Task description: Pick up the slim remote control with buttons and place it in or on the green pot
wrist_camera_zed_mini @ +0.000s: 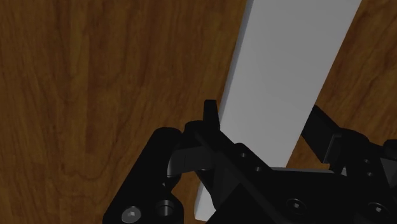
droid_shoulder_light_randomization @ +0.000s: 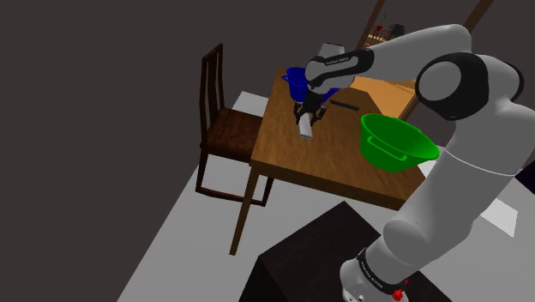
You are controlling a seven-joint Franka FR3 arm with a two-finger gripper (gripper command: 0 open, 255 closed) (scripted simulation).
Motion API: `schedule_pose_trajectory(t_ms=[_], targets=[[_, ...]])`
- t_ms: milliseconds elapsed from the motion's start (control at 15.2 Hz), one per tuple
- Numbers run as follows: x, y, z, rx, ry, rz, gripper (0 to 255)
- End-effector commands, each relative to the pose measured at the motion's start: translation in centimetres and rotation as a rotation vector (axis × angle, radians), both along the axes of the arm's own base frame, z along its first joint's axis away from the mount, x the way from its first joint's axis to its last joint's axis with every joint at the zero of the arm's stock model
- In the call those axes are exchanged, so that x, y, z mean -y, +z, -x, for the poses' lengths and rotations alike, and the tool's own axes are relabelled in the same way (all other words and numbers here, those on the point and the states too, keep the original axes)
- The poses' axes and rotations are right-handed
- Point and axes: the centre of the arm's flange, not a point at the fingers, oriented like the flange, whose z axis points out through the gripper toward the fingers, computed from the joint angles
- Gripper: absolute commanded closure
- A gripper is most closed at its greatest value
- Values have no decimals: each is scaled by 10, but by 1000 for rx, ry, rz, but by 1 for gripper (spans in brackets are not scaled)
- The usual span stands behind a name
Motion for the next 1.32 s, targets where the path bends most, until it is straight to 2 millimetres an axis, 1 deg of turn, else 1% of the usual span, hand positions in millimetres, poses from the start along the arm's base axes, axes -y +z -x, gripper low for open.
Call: schedule_pose_trajectory(t_ms=[0, 1254], targets=[[0, 10, 1, 0, 0, 0, 255], [0, 111, 1, 0, 0, 0, 255]])
